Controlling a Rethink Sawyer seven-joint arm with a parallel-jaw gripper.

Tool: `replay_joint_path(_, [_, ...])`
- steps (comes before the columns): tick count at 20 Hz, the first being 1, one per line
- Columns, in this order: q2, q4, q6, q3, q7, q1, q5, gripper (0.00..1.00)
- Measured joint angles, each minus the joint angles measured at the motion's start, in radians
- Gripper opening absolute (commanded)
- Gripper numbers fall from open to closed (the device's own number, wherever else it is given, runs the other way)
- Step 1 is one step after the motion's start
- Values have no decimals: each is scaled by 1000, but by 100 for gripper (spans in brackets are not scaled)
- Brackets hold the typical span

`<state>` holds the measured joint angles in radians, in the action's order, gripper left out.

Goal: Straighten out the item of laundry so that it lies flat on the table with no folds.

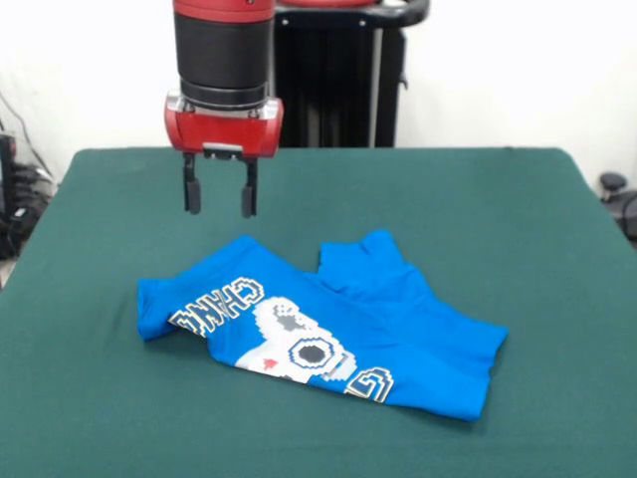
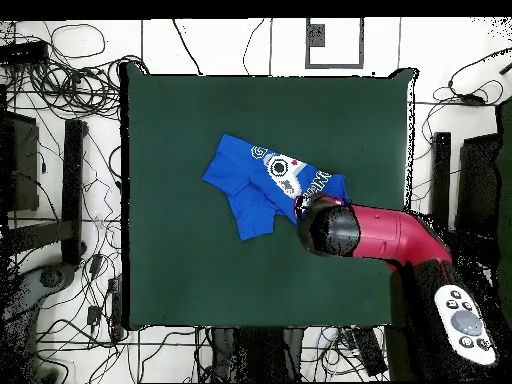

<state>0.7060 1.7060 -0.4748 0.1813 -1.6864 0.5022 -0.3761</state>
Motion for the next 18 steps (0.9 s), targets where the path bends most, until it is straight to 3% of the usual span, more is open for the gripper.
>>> replay_joint_path(9, [-3, 8, 10, 8, 0, 11, 0, 100])
replay_joint_path(18, [-46, 11, 10, 120, 0, 111, -32, 100])
